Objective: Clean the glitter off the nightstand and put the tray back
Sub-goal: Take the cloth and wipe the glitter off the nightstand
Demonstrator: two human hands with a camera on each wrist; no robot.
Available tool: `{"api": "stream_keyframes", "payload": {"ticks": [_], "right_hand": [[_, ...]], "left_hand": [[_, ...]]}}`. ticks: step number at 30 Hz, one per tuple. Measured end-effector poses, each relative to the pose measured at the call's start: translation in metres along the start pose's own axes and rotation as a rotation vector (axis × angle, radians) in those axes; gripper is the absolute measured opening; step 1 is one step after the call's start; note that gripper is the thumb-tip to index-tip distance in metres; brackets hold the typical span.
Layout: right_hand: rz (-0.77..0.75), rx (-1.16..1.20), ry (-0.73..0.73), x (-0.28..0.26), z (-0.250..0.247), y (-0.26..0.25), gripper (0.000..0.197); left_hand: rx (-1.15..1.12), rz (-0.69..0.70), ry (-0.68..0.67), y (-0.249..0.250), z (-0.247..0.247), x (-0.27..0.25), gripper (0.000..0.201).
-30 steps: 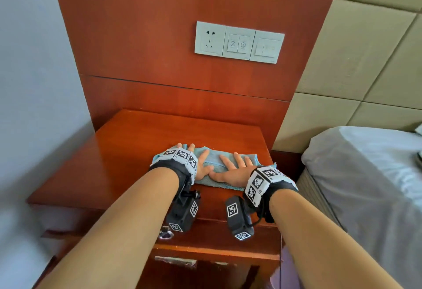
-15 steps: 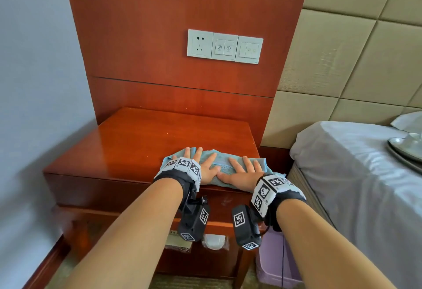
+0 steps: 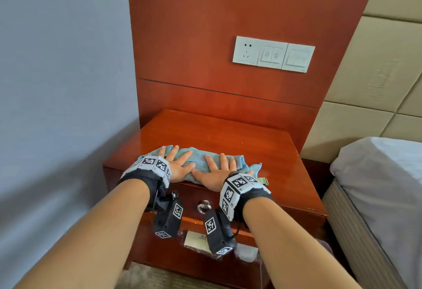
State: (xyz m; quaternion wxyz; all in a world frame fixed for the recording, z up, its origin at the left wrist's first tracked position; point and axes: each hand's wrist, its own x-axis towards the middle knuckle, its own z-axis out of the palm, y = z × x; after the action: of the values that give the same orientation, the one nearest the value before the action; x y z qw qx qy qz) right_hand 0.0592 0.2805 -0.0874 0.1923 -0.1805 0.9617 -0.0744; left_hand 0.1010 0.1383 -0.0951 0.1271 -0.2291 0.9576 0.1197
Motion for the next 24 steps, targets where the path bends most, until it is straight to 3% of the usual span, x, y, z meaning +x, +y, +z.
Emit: {"api": "stream_keyframes", "payload": {"ticks": [6, 12, 17, 24], "right_hand": [[-0.137, -0.061, -0.009, 0.013, 0.014, -0.093, 0.076], [-0.201, -0.066, -0.016, 0.015, 0.010, -0.088, 0.074], [-0.119, 0.064, -0.053, 0.018, 0.008, -0.034, 0.082], [0.118, 0.112, 0.037, -0.037, -0.014, 0.132, 0.082]], "left_hand": [[0.001, -0.164, 0.102, -0.088, -0.010, 0.002, 0.057], [-0.016, -0.199, 0.103, -0.100, -0.006, 0.019, 0.063], [-0.006, -0.133, 0.096, -0.037, 0.004, 0.011, 0.064], [0.054, 0.208, -0.021, 0.123, 0.032, -0.021, 0.066]]}}
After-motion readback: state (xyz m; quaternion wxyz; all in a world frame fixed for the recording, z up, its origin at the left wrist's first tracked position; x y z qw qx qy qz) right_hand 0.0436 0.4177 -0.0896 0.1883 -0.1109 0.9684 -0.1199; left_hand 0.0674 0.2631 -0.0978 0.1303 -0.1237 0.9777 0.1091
